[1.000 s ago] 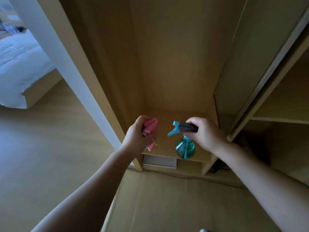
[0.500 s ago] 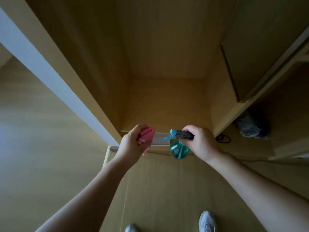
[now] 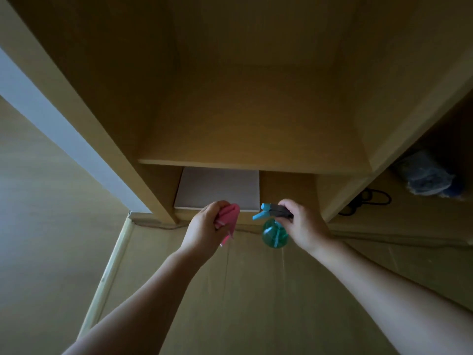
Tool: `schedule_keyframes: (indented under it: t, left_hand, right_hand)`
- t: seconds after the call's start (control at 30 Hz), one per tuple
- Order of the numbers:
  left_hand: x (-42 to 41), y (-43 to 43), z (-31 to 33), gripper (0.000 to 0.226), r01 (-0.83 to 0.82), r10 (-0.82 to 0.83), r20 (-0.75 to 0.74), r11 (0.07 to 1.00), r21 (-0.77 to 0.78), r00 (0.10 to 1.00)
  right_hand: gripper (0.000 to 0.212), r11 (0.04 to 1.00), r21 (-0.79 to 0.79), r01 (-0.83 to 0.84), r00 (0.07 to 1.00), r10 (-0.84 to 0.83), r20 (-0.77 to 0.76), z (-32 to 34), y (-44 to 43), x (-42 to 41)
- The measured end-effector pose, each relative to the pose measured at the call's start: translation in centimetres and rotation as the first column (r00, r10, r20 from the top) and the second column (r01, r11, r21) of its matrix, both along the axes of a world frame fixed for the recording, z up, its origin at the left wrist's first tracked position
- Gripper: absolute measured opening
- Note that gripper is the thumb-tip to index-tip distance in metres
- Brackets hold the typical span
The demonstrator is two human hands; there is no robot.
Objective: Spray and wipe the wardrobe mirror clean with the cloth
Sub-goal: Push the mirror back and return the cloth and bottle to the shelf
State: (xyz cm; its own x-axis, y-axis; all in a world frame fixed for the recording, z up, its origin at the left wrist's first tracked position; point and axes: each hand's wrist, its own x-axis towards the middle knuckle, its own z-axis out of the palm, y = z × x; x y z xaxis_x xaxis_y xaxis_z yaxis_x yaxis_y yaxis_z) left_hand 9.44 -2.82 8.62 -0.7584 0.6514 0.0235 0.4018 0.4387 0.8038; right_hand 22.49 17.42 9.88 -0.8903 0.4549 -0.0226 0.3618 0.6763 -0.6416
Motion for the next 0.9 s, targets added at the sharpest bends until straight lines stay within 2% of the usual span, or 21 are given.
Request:
schedule_keyframes:
  t: [0.13, 0.33, 0.43, 0.7, 0.9]
  left_hand:
    - [-1.4, 1.4, -5.4, 0.04, -0.008, 0.008, -0.04, 1.0, -0.001, 0.999]
    - [-3.0, 3.3, -9.8, 0.045, 0.013, -0.012, -0.065, 1.0, 0.014, 0.998]
    - [-3.3, 4.6, -10.6, 0.046, 0.029, -0.026, -0.066, 0.999, 0.034, 0.997]
    - [-3.3, 6.7, -10.6, 0.048, 0.042, -0.038, -0.04, 0.993, 0.109, 0.998]
    - [-3.1, 7.3, -10.9, 0.046, 0.081, -0.075, -0.059, 0.991, 0.107, 0.995]
  right_hand:
    - [0.016, 0.999, 0.014, 0.049, 0.998, -0.05, 0.031, -5.4, 1.7, -1.4]
    - [0.03, 0.986, 0.051, 0.158, 0.987, -0.159, 0.029, -9.9, 4.6, -3.2]
    - [0.035, 0.981, 0.078, 0.176, 0.981, -0.182, 0.065, -11.2, 6.3, -3.9]
    - [0.006, 0.963, 0.129, 0.238, 0.966, -0.248, 0.069, -13.1, 10.0, -4.3]
    - [0.026, 0.957, 0.113, 0.268, 0.961, -0.274, 0.04, -13.8, 10.6, -4.5]
